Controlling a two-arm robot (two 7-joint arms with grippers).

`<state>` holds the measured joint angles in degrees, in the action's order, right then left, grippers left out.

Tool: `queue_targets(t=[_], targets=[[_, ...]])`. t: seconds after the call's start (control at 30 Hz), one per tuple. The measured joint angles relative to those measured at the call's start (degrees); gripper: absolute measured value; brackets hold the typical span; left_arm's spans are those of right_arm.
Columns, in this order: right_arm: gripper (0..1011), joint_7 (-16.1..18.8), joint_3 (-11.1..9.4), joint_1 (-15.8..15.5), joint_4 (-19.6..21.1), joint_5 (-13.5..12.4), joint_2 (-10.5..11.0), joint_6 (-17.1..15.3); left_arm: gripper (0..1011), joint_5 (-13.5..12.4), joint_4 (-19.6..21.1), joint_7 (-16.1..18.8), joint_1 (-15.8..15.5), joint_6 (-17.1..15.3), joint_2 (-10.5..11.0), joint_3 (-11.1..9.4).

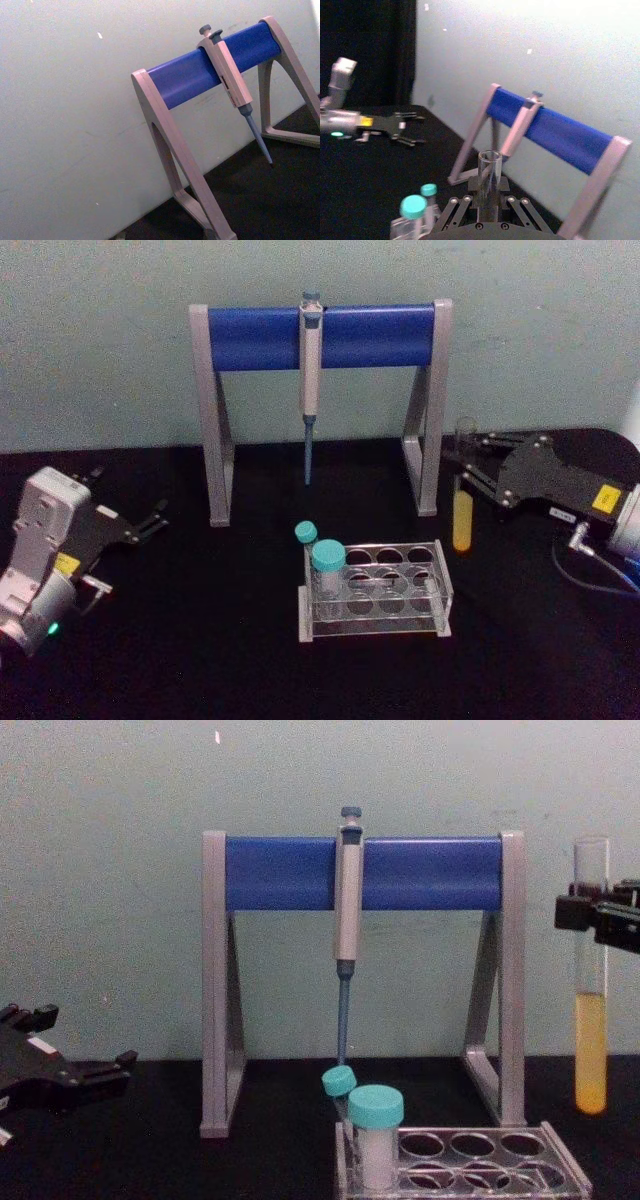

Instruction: Pick up the test tube from the test tube rack, shake it, then place it back into the test tube rack.

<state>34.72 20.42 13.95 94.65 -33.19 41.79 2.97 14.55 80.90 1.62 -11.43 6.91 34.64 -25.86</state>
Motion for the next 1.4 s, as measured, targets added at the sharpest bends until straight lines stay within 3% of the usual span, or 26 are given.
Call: queue_targets(t=[0.13,0.43,0.57,0.83,1.0,1.13,1.4], targets=[[239,-3.24,-0.53,-0.04,-0.71,2.54,-2.25,1.39,1001,0.0,0.0,0.0,0.0,0.0,0.0,0.0],[240,-6.38,-1.71,0.44,-3.87,3.22,-8.3,4.74,1001,0.0,0.0,0.0,0.0,0.0,0.0,0.0],[240,-4.87,-1.82,1.27,-5.69,1.72,-10.79,5.32,1001,0.0,0.0,0.0,0.0,0.0,0.0,0.0],[240,1.15,-0.83,2.66,-7.53,-2.24,-12.88,5.21,1001,0.0,0.0,0.0,0.0,0.0,0.0,0.0],[240,6.51,0.44,3.39,-8.37,-6.34,-12.62,4.33,1001,0.0,0.0,0.0,0.0,0.0,0.0,0.0],[240,9.29,1.16,3.53,-8.14,-8.17,-11.0,3.21,1001,0.0,0.0,0.0,0.0,0.0,0.0,0.0],[240,8.72,0.77,1.73,-4.69,-7.13,-5.77,3.13,1002,0.0,0.0,0.0,0.0,0.0,0.0,0.0]])
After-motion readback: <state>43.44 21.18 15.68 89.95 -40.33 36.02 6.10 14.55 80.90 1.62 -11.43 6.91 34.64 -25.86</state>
